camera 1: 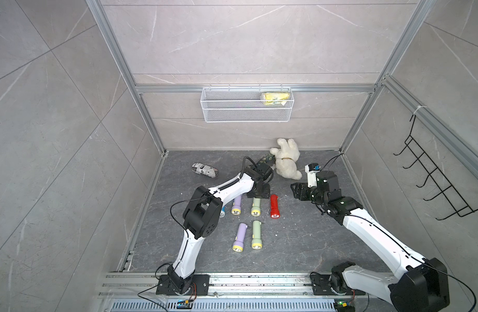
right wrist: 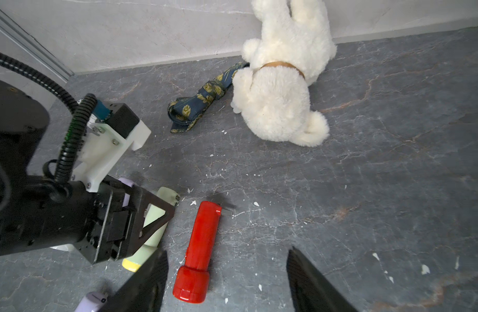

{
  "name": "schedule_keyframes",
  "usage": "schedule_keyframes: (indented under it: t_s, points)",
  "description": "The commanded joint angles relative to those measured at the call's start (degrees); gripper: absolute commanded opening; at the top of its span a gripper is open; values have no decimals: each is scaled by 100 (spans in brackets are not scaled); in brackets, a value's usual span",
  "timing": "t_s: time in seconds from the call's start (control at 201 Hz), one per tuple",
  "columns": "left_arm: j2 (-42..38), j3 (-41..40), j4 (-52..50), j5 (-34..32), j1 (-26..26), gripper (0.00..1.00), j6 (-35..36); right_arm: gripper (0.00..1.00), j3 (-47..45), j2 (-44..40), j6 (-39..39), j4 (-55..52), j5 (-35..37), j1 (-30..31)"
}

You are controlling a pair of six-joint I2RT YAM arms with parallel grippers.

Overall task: Close the plug at the bottom of the flashlight
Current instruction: Place the flashlight at the center of the board, then pick up the flashlight from the center of the board.

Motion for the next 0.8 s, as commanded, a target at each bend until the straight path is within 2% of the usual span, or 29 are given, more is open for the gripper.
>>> schedule_keyframes:
  t_s: [0.0,0.169,0.269,0.493,0.791]
  points:
    - [-13,391,-212,84,-227,65,-107,76,-126,-155,75,35,272,-45]
    - [268,704,-267,129,-430,65,-214,87,-169,-138,153,27,383,-90]
    - [419,735,-267,199,-483,64,-281,100,-181,-168,193,11,420,-101]
    - [712,879,-247,275,-554,63,-309,99,-183,-234,277,-65,602,-140]
    - [1077,1100,-349,394,-563,52,-266,100,-178,-219,286,-67,551,-156]
